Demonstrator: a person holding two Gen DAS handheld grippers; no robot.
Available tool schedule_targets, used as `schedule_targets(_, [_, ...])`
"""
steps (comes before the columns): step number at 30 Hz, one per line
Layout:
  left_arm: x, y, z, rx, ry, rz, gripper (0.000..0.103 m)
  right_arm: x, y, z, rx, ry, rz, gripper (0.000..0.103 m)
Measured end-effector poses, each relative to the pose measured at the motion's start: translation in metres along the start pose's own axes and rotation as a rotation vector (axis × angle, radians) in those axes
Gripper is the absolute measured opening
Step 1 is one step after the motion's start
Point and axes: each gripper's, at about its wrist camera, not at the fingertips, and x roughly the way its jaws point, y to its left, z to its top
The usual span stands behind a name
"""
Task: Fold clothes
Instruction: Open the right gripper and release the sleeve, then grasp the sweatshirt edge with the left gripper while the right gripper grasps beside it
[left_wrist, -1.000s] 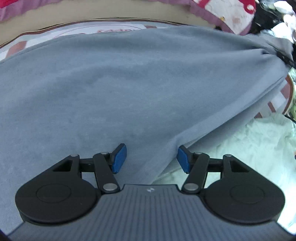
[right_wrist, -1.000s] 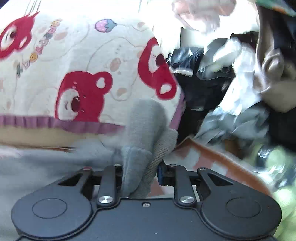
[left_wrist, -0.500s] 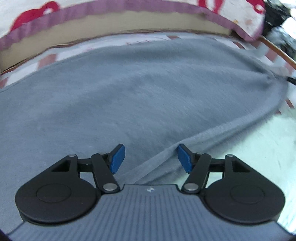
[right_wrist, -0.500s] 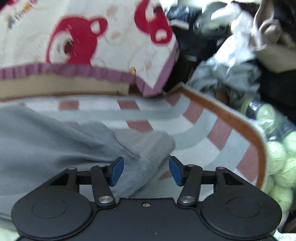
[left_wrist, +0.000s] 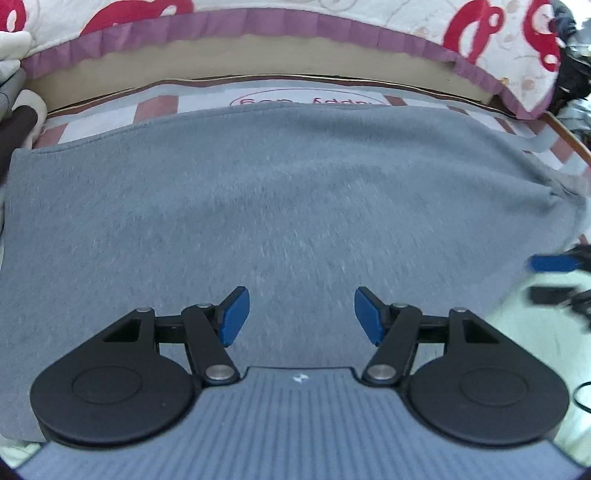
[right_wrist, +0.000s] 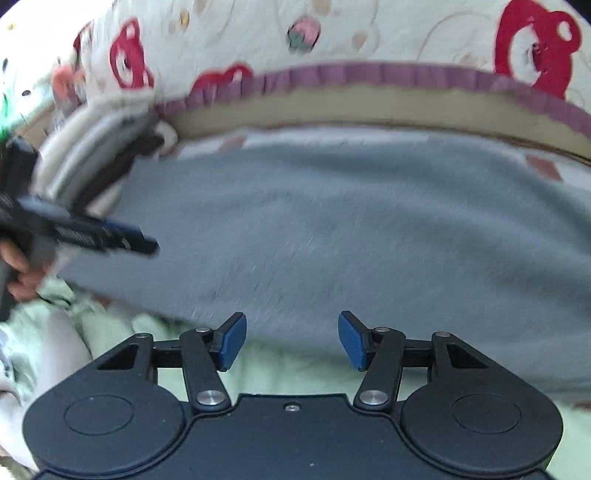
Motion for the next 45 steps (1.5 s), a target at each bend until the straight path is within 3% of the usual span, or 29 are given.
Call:
schedule_targets(5, [-0.010, -0.003, -0.021, 0.193, -0.007, -0.048, 0.062, 0.018, 0.012, -0.008, 0.048, -0.002, -0.073, 0.049])
schedule_targets(9, [-0.013, -0.002, -0.037, 0.332, -0.026, -0.192, 0.063, 0.027, 0.017, -0.004, 0.108, -0.043, -0.115, 0.050])
schedule_targets(12, [-0.009, -0.007, -0.041, 0.419, 0.002, -0.181, 0.063, 0.029, 0.007, 0.018, 0.227, -0.127, -0.126, 0.050])
schedule_targets(15, [0.001, -0.001, -0.043, 0.411, 0.009, -0.124, 0.064, 0.037, -0.007, 0.028, 0.327, -0.117, -0.151, 0.050])
schedule_targets(17, [0.012, 0.009, -0.043, 0.373, 0.041, -0.084, 0.056, 0.034, -0.010, 0.026, 0.363, -0.106, -0.154, 0.050])
schedule_targets(19, [0.022, 0.020, -0.045, 0.360, 0.058, -0.085, 0.014, 0.025, -0.011, 0.016, 0.377, -0.114, -0.173, 0.050])
schedule_targets(21, [0.022, 0.024, -0.047, 0.363, 0.023, -0.106, 0.007, 0.012, -0.012, 0.004, 0.401, -0.131, -0.199, 0.050])
schedule_targets(24, [0.018, 0.024, -0.044, 0.362, -0.061, -0.058, 0.004, -0.013, -0.024, -0.026, 0.477, -0.179, -0.265, 0.051])
schedule_targets(27, [0.008, 0.024, -0.037, 0.338, -0.124, -0.026, 0.004, -0.030, -0.041, -0.055, 0.547, -0.178, -0.409, 0.051])
schedule_targets(29, [0.003, 0.025, -0.039, 0.335, -0.155, -0.026, 0.005, -0.034, -0.050, -0.067, 0.552, -0.137, -0.550, 0.052])
schedule_targets(31, [0.003, 0.025, -0.041, 0.343, -0.156, -0.029, 0.007, -0.032, -0.052, -0.069, 0.508, -0.103, -0.626, 0.053])
schedule_targets(32, [0.002, 0.025, -0.044, 0.349, -0.157, -0.035, 0.008, -0.030, -0.050, -0.067, 0.483, -0.100, -0.607, 0.053])
schedule_targets(33, [0.002, 0.024, -0.050, 0.378, -0.157, -0.064, 0.017, -0.027, -0.047, -0.064, 0.459, -0.098, -0.588, 0.053])
schedule_targets(34, [0.004, 0.022, -0.057, 0.417, -0.145, -0.080, 0.033, -0.024, -0.044, -0.061, 0.439, -0.094, -0.566, 0.053])
schedule_targets(36, [0.008, 0.016, -0.069, 0.492, -0.113, -0.091, 0.047, -0.013, -0.037, -0.055, 0.419, -0.077, -0.505, 0.054])
schedule_targets(39, [0.011, 0.016, -0.070, 0.504, -0.087, -0.087, 0.048, 0.015, -0.022, -0.038, 0.337, -0.009, -0.416, 0.054])
schedule_targets(41, [0.010, 0.020, -0.067, 0.455, -0.079, -0.106, 0.050, 0.037, -0.005, -0.019, 0.175, 0.057, -0.443, 0.054])
schedule_targets(43, [0.009, 0.025, -0.066, 0.430, -0.075, -0.125, 0.067, 0.044, 0.007, -0.004, 0.081, 0.047, -0.459, 0.054])
schedule_targets(45, [0.007, 0.026, -0.069, 0.437, -0.075, -0.133, 0.070, 0.048, 0.006, 0.005, 0.091, 0.027, -0.439, 0.054])
